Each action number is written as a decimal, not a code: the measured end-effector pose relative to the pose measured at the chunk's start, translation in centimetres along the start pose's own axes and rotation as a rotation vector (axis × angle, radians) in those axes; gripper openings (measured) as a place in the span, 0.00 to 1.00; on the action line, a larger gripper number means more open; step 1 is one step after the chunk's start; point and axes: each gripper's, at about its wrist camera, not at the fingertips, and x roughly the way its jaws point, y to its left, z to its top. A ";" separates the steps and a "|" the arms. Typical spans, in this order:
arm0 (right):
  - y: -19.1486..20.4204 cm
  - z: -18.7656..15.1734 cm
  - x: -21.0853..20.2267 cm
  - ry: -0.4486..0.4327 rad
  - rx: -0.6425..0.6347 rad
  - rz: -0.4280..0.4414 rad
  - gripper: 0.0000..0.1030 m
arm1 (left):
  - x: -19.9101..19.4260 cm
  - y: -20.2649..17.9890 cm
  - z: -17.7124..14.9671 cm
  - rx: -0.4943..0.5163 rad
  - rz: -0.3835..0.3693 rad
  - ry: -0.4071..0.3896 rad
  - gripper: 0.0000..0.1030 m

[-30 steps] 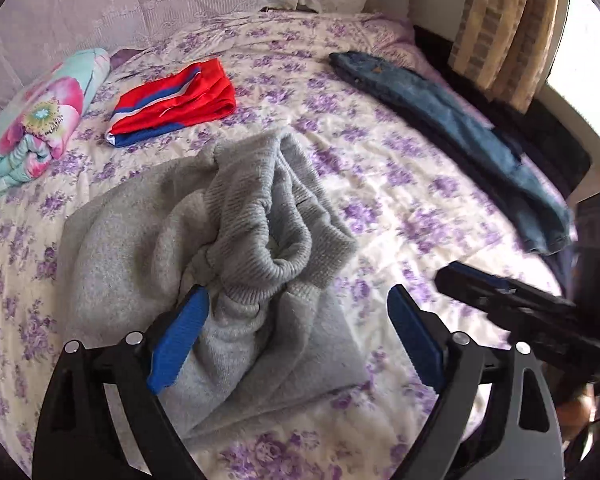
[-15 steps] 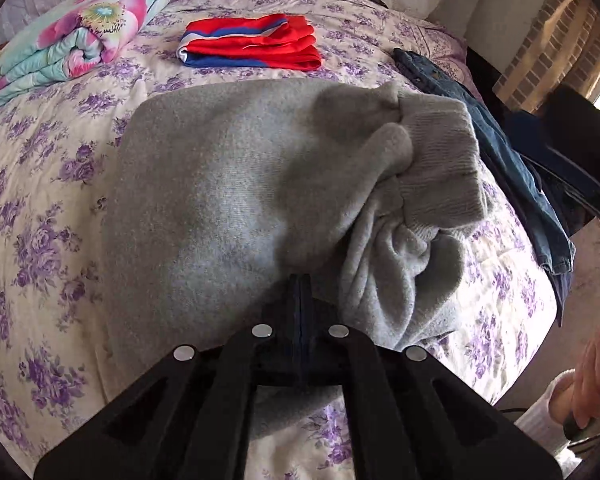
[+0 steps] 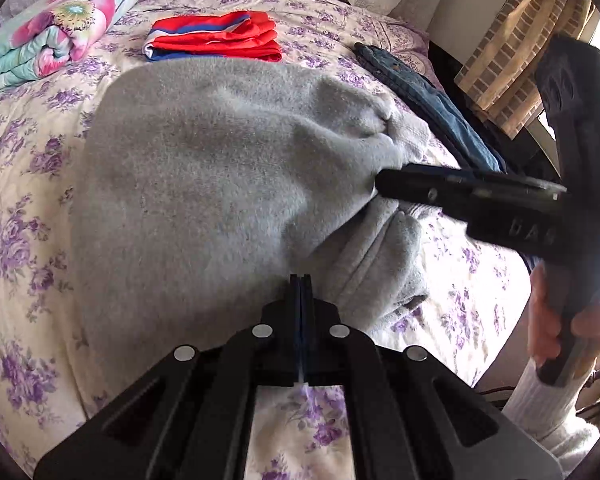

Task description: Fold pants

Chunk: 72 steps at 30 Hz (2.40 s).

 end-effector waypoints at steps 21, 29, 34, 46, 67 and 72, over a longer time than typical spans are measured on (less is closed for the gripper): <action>11.8 11.2 15.4 0.322 -0.407 -0.121 0.17 | 0.1 3.5 -0.9 -0.114 -0.091 0.073 0.00; 9.8 11.1 11.7 0.242 -0.294 -0.030 0.36 | -3.1 5.4 -1.3 -0.163 -0.130 0.023 0.00; 6.4 7.5 -0.3 -0.068 -0.177 0.057 0.84 | -7.4 8.7 -0.7 -0.248 -0.016 -0.088 0.83; -4.7 -7.2 -5.1 -0.198 0.259 -0.078 0.84 | 1.5 11.6 0.7 -0.400 -0.250 0.132 0.71; -3.6 -4.6 3.0 -0.024 0.501 0.241 0.90 | -0.6 7.7 0.6 -0.233 -0.117 0.047 0.42; -2.7 -3.9 4.8 0.002 0.443 0.064 0.93 | -0.5 7.5 0.8 -0.222 -0.104 0.048 0.42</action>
